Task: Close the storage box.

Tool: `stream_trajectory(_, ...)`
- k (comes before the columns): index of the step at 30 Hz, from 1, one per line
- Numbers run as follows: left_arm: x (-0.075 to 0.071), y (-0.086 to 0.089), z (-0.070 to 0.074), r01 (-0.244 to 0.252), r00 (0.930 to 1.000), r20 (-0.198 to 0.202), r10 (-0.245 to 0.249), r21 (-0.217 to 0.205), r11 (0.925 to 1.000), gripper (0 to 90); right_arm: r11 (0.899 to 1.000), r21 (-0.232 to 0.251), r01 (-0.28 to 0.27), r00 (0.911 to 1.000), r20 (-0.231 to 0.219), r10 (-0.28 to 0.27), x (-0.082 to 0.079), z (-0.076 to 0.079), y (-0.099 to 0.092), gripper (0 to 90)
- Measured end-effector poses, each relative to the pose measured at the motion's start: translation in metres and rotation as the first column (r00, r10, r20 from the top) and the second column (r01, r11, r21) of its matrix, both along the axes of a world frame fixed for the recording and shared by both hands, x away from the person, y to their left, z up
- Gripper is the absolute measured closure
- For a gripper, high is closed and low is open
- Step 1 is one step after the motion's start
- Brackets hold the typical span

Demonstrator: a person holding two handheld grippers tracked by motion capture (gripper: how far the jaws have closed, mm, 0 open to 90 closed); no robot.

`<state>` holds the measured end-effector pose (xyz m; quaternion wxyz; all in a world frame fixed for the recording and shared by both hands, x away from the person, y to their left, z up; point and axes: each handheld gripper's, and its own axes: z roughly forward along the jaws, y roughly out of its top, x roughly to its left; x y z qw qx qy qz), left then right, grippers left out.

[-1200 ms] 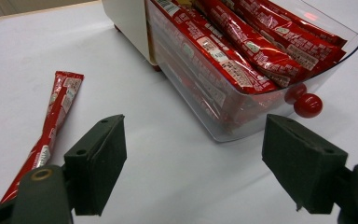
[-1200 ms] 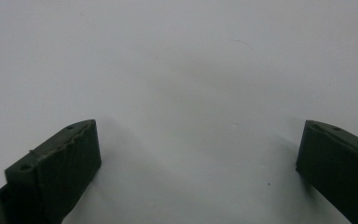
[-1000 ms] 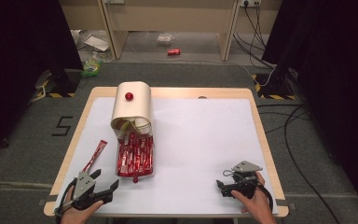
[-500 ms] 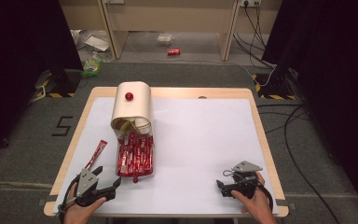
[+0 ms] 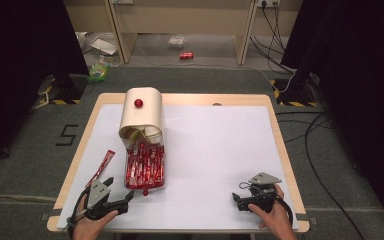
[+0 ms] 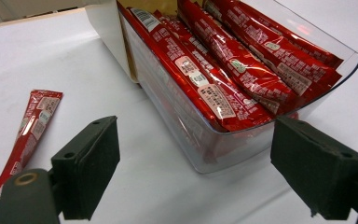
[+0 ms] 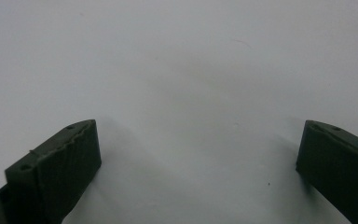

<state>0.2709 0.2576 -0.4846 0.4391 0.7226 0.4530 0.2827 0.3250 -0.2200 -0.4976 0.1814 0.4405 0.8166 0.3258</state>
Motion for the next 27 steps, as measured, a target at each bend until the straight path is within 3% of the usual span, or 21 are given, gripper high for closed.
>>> stream_trajectory(16,0.012,-0.002,-0.001,-0.05,0.9987,0.012,0.05,-0.014,0.9987,14.4,1.0,0.001,-0.001,1.0,-0.002,0.001,0.0,0.0,0.0,0.2)
stream_trajectory(24,0.023,-0.002,0.011,-0.074,0.9961,0.044,0.077,-0.063,0.9952,15.7,1.0,0.0,-0.001,1.0,-0.002,0.001,0.0,0.0,0.0,0.2)
stream_trajectory(27,0.028,-0.003,0.015,-0.071,0.9964,0.043,0.073,-0.048,0.9963,15.0,1.0,0.001,-0.001,1.0,-0.002,0.001,0.0,0.0,0.0,0.2)
